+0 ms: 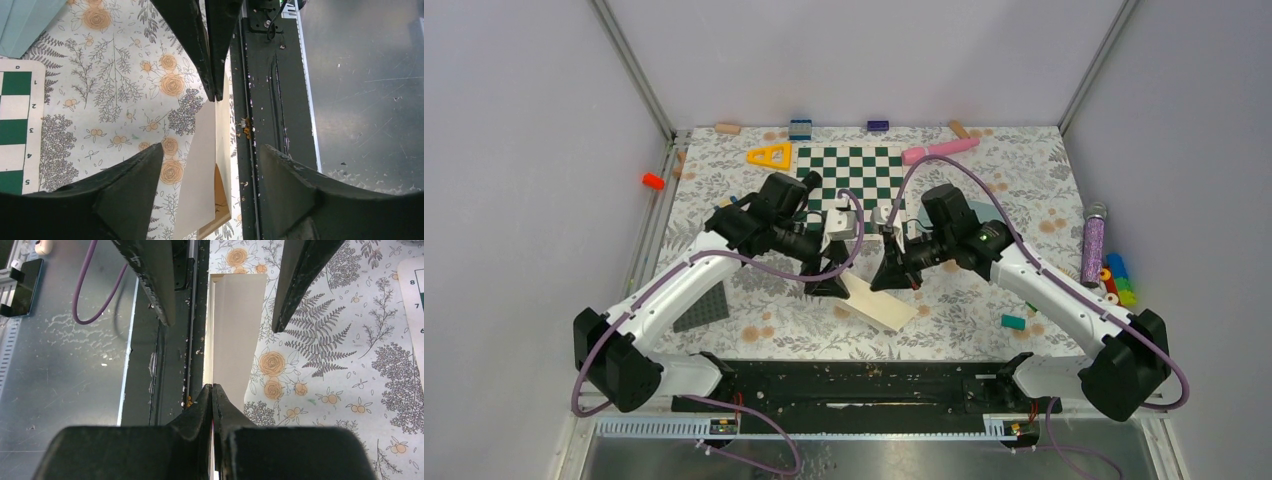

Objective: Place the letter into the envelope and seal it
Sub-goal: Fold the letter.

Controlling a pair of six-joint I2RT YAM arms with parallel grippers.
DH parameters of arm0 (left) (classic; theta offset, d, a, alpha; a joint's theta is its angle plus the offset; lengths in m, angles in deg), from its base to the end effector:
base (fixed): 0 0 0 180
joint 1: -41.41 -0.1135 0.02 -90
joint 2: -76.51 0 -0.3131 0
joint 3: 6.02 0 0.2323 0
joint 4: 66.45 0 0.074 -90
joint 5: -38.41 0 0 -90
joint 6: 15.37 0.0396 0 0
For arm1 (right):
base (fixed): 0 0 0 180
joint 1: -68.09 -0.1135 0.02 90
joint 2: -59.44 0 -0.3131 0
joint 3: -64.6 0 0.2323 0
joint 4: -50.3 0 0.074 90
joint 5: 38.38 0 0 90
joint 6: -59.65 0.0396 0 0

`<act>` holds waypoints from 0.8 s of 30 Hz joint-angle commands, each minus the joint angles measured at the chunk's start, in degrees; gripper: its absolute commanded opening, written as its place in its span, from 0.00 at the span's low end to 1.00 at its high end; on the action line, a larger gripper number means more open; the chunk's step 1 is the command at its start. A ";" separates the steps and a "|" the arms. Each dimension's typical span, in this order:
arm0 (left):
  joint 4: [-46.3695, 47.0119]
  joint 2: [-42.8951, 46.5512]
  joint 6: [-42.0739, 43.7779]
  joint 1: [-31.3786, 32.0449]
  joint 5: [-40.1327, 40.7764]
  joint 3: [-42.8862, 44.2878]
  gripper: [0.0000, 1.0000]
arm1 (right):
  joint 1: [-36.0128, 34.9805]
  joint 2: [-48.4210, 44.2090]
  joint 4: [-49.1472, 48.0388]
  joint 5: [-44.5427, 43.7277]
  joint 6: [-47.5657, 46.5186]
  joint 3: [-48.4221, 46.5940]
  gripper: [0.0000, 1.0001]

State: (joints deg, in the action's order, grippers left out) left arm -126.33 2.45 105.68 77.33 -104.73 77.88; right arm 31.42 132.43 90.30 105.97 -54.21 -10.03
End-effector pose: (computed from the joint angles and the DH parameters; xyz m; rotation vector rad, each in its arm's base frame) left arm 0.1642 -0.1581 0.3793 1.5793 1.6474 -1.1565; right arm 0.1707 0.1672 0.3593 -1.4983 1.5399 1.1763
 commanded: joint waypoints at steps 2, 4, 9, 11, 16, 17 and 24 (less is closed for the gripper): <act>1.75 -0.79 -0.66 0.11 -2.66 3.13 0.65 | -1.36 0.52 1.55 -1.55 -1.81 -0.53 0.00; 1.75 -1.02 -0.77 0.11 -2.67 3.27 0.59 | -1.47 0.67 1.52 -1.65 -1.79 -0.56 0.00; 1.75 -1.42 -0.72 0.20 -2.95 3.19 0.46 | -1.96 1.07 1.59 -2.80 -2.05 -0.63 0.00; 1.75 -1.73 -0.56 0.25 -2.93 3.21 0.40 | -2.14 1.23 1.59 -2.99 -1.98 -0.71 0.00; 1.75 -1.88 -0.42 0.60 -2.30 3.23 0.21 | -2.36 1.24 1.52 -3.33 -1.97 -0.80 0.00; 1.75 -1.88 -0.43 0.59 -2.15 3.18 0.18 | -2.34 1.14 1.56 -3.29 -1.98 -0.77 0.00; 1.75 -1.79 -0.30 0.82 -1.33 2.97 0.00 | -2.40 0.74 1.51 -3.28 -2.37 -0.56 0.07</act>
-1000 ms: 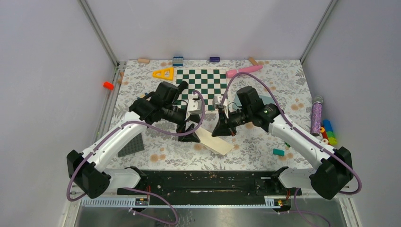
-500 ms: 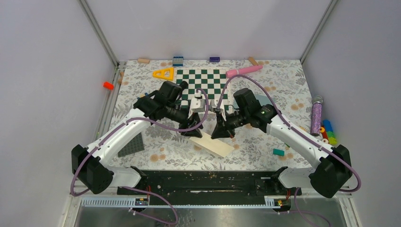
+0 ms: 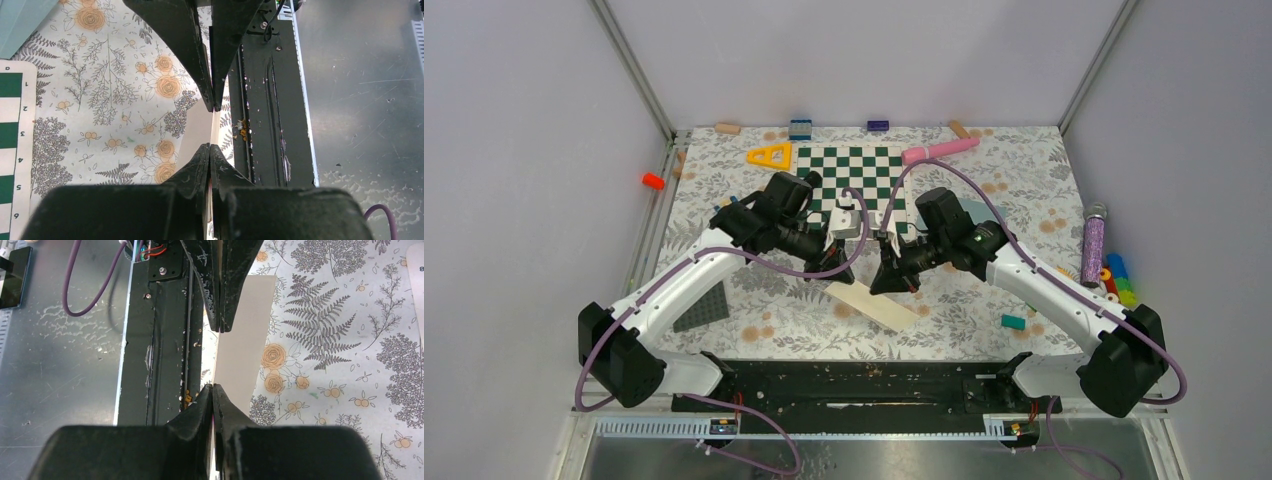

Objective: Place the letter into the envelope and seal it
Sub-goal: Fold the letter.

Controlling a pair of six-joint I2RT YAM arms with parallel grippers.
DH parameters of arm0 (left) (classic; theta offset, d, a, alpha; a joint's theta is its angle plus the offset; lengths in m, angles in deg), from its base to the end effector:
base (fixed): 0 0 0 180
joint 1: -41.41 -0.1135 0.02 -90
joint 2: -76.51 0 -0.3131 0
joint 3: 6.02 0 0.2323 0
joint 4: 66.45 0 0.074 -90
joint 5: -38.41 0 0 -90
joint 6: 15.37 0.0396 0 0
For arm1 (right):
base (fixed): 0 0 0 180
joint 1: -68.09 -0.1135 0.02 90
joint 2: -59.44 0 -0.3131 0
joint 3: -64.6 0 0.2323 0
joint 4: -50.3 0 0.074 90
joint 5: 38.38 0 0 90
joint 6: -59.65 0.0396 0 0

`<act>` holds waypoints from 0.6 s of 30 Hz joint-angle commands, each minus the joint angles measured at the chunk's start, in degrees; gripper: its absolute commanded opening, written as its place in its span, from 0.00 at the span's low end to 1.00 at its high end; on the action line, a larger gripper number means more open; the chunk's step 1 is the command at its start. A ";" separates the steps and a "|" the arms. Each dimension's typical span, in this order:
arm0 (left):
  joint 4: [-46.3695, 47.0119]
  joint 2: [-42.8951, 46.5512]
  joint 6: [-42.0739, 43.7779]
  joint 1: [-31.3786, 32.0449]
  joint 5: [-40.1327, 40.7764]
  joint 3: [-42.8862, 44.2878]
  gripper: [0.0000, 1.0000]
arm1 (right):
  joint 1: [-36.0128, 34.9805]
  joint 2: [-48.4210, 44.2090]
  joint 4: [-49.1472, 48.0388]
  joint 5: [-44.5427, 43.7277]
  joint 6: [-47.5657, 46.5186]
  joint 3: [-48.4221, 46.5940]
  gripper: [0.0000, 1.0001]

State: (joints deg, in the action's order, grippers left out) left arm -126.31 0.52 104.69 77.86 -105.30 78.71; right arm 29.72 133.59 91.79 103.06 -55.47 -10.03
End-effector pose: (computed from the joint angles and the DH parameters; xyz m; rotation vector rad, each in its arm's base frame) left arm 0.1700 -0.1653 0.3767 1.5799 1.6714 -1.1891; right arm 0.1699 0.1740 0.3519 -1.5318 1.5794 1.1412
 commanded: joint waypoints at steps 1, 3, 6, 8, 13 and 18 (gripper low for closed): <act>1.73 0.12 0.62 0.29 -0.59 2.14 0.00 | -0.65 -0.48 0.08 -0.38 -1.19 -0.56 0.10; 1.73 0.34 0.63 0.27 -0.19 2.18 0.00 | -0.69 -0.47 0.05 -0.46 -1.48 -0.39 0.13; 1.66 1.04 0.81 0.29 0.48 2.06 0.00 | -0.71 -0.22 0.51 -0.13 -1.88 -0.56 0.34; 1.73 1.14 0.89 0.29 0.38 1.85 0.00 | -0.70 0.09 0.43 0.54 -1.50 -0.82 0.49; 3.30 -0.32 -0.25 0.40 -0.70 1.05 0.00 | -0.89 1.62 -0.13 2.26 0.74 -2.20 0.51; 3.31 -1.40 -0.42 1.04 -0.95 1.21 0.00 | -1.21 2.40 -2.87 1.96 2.81 -1.35 0.42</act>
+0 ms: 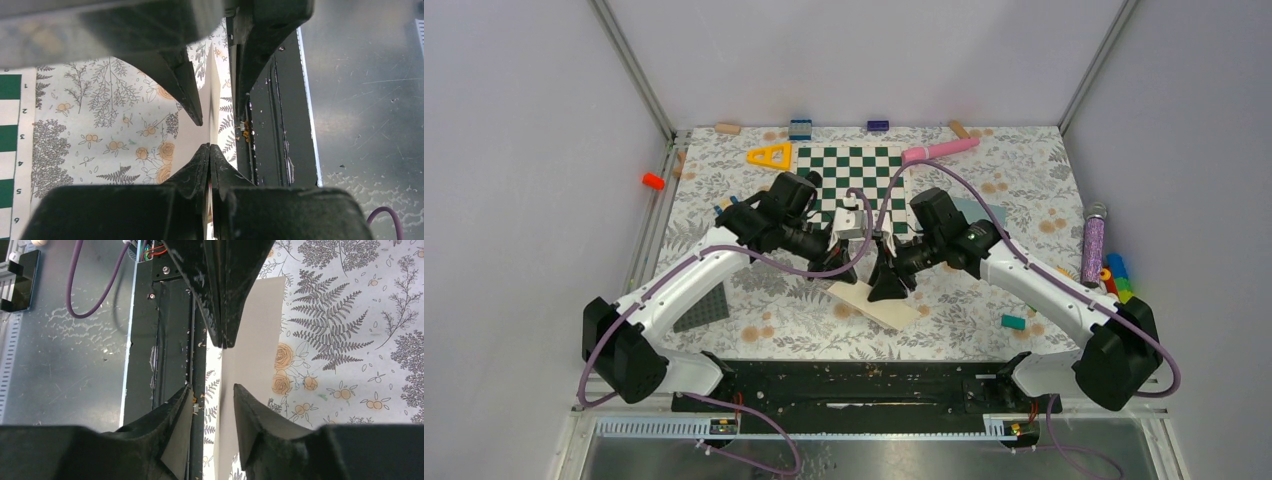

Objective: Place the letter into the envelope and seal it
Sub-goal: Fold the letter.

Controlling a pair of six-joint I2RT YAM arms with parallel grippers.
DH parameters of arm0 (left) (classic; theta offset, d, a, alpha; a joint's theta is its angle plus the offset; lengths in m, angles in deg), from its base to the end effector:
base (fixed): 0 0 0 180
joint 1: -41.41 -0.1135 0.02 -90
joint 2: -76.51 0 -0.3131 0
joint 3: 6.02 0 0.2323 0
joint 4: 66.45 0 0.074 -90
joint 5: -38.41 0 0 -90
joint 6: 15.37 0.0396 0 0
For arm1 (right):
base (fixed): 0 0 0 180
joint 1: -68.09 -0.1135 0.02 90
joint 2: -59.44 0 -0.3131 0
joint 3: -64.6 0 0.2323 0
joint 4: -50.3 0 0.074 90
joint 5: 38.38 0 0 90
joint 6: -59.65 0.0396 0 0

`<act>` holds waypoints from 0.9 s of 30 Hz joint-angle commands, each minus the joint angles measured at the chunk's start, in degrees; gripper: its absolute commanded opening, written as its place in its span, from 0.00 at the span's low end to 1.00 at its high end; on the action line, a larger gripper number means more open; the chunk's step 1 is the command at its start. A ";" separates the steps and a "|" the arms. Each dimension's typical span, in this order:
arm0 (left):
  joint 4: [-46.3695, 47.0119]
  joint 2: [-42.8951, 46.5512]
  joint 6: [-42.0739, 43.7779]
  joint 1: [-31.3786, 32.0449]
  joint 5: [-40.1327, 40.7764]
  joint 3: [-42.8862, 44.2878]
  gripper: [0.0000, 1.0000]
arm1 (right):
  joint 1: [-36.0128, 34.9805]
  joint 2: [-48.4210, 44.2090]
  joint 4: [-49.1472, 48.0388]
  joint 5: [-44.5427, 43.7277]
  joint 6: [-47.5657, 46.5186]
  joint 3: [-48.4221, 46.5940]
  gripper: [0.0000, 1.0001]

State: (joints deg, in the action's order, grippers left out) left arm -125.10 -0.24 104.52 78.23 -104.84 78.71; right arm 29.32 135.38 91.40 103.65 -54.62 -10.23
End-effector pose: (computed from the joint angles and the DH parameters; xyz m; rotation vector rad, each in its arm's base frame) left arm 0.1733 -0.1694 0.3749 1.5830 1.6674 -1.1813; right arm 0.1746 0.1803 0.3466 -1.5342 1.6043 1.1718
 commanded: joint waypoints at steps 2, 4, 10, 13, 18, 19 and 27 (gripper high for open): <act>2.06 -0.15 -0.12 0.71 -1.16 1.14 0.00 | -0.79 0.83 -2.58 0.84 2.03 -1.14 0.33; 2.06 0.60 0.04 0.69 -0.55 0.94 0.00 | -0.79 0.76 -2.53 0.47 1.91 -1.10 0.26; 2.06 3.16 0.42 -0.08 0.98 0.55 0.00 | -0.82 0.05 -2.40 0.40 1.11 -0.34 0.14; 2.02 4.45 0.56 -1.34 1.00 0.64 0.00 | -0.82 0.00 -1.27 0.20 -0.06 -0.54 0.13; 1.74 6.50 1.06 -3.78 0.54 0.64 0.00 | -0.80 -0.21 -0.52 0.00 -0.85 -0.45 0.09; 1.49 6.85 1.46 -4.08 0.60 0.64 0.00 | -0.83 -0.20 -0.49 -0.07 -0.92 -0.37 0.08; -2.64 9.50 5.83 -6.38 2.78 1.90 0.00 | -0.72 -0.83 1.17 -0.48 -2.62 -0.46 0.05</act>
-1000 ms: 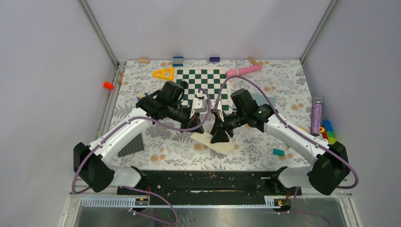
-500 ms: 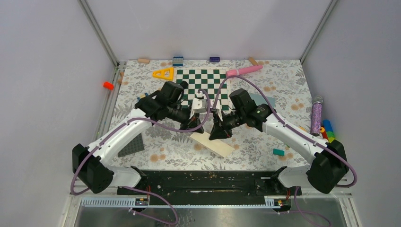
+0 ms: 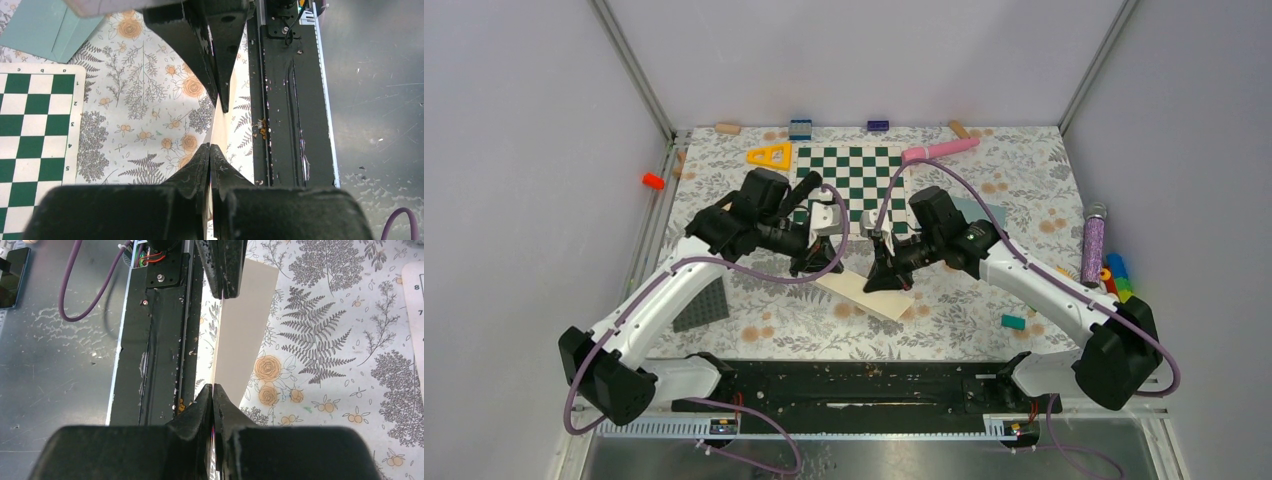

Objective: Place the letter into the envelope and seal it
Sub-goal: Fold the letter.

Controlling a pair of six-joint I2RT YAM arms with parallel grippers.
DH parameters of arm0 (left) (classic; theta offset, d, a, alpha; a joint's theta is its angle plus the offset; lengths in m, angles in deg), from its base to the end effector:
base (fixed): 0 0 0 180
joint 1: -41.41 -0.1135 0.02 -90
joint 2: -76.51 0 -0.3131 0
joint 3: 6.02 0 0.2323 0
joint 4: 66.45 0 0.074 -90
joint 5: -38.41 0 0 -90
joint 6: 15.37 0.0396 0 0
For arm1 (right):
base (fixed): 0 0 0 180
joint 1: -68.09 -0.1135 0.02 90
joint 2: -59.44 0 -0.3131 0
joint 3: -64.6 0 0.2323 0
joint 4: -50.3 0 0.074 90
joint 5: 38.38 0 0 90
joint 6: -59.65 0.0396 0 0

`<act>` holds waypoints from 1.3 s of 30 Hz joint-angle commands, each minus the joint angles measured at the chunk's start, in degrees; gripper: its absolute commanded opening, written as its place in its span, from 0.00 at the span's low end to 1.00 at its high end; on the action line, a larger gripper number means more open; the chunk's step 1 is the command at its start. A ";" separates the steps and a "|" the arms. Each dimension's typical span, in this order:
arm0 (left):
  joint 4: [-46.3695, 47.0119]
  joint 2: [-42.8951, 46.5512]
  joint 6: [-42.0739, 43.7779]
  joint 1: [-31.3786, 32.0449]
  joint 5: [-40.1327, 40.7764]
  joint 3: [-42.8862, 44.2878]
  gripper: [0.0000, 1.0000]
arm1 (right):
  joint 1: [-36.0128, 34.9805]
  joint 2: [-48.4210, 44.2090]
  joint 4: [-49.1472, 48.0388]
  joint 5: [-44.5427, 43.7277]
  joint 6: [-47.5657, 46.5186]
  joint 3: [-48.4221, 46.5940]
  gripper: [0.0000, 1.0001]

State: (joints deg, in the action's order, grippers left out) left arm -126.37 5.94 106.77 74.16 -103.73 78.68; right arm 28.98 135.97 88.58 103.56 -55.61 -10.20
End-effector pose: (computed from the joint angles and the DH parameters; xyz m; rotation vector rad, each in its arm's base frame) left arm 0.1594 -0.1397 0.3950 1.5284 1.6003 -1.0666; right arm 0.1779 0.1848 0.3477 -1.5453 1.5465 1.1507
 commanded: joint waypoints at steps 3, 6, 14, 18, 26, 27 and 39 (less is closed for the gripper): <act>-2.91 4.06 5.07 -3.31 2.21 2.82 0.00 | -0.30 -1.53 4.24 -0.60 -1.98 -0.37 0.05; -4.19 4.61 6.16 -4.06 3.15 3.41 0.00 | -0.21 -1.42 4.83 -0.80 -2.64 -0.62 0.05; -5.87 5.35 7.72 -5.40 4.45 3.77 0.00 | -0.16 -1.46 4.96 -1.29 -2.96 -0.55 0.06; -6.80 5.11 8.17 -5.42 4.37 4.28 0.00 | -0.13 -1.23 4.99 -1.81 -3.01 -0.55 0.05; -7.21 2.22 6.13 -4.32 -0.99 6.64 0.75 | -0.09 -0.82 4.97 -1.41 -2.60 -0.90 0.01; -7.21 1.40 5.76 -3.76 -1.16 7.21 0.76 | -0.16 -0.82 4.96 -1.41 -2.61 -0.90 0.01; -0.64 -7.31 -2.43 2.86 0.17 7.13 0.73 | -0.09 -1.77 4.83 -1.86 -2.49 -0.99 0.00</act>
State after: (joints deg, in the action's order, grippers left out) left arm -131.90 -0.98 107.51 75.80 -103.14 85.26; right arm 28.76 135.47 93.25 101.97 -57.77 -10.53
